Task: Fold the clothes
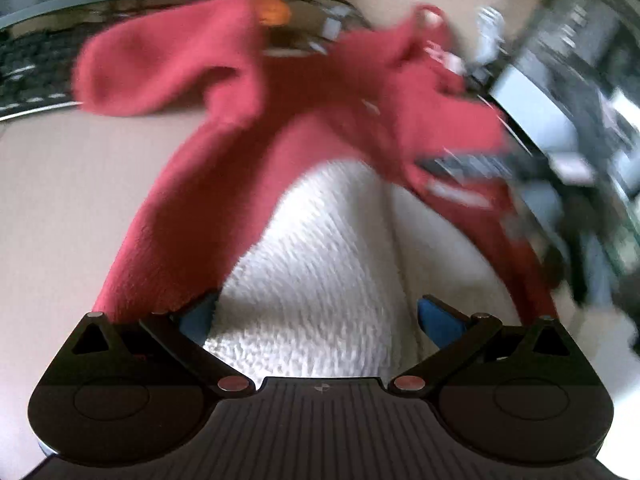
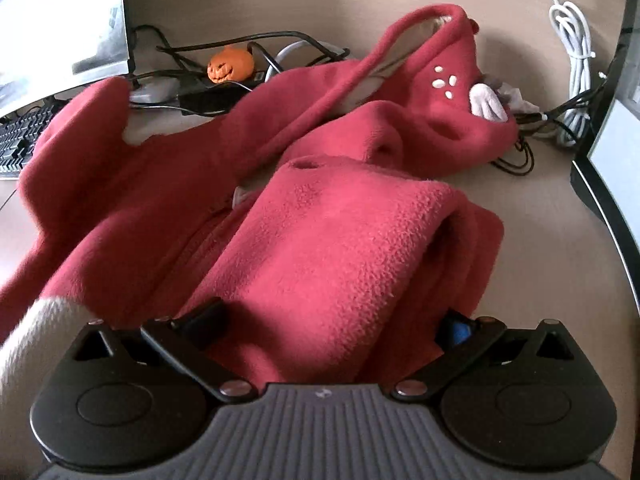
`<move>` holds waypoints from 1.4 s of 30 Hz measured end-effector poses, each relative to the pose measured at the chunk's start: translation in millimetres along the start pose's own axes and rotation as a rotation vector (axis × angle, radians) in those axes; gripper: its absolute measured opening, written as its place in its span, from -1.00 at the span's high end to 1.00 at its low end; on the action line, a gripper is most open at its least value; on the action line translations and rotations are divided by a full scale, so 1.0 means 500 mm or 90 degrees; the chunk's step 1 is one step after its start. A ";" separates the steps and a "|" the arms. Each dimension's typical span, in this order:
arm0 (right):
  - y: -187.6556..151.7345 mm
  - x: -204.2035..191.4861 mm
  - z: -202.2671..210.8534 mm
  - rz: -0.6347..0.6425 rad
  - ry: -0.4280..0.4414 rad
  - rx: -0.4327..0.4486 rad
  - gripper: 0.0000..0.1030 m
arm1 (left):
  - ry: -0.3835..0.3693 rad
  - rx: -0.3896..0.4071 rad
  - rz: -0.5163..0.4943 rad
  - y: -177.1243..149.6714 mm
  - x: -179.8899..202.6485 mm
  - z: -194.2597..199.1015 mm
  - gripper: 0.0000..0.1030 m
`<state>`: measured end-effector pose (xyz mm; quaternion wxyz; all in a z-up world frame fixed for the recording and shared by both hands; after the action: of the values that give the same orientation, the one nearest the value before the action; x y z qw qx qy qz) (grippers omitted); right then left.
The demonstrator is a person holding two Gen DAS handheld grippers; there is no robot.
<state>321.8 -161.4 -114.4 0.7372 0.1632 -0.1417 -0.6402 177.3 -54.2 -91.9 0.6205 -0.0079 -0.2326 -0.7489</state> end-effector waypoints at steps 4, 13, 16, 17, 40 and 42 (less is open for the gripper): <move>-0.045 0.016 0.043 0.008 -0.019 0.014 -1.00 | -0.071 -0.035 -0.020 -0.017 0.035 0.008 -1.00; -0.141 -0.008 0.160 -0.091 0.089 0.069 -1.00 | -0.107 0.100 0.217 0.129 -0.175 0.088 -1.00; -0.153 -0.053 0.139 -0.091 0.133 0.039 -1.00 | -0.100 0.109 0.247 0.183 -0.212 0.068 -1.00; -0.157 -0.065 0.130 -0.093 0.143 0.028 -1.00 | -0.098 0.114 0.247 0.199 -0.216 0.061 -1.00; -0.199 -0.153 0.089 0.043 0.057 0.029 -1.00 | 0.081 0.630 0.399 0.183 -0.476 0.519 -1.00; -0.198 -0.166 0.089 0.052 0.062 0.031 -1.00 | 0.098 0.606 0.418 0.155 -0.496 0.534 -1.00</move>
<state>202.7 -94.4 -115.7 0.7647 0.2061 -0.1280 -0.5970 232.8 261.6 97.8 0.7707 0.2544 -0.4830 -0.3287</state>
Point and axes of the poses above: each gripper's, at about its wrist camera, not at the fingertips, and z roughly against the way its jaws point, x to its right, y to its top, the point moved 8 cm from there along -z, roughly the way its jaws point, and after that the axes turned 15 degrees about -x, right-handed, at the moved point
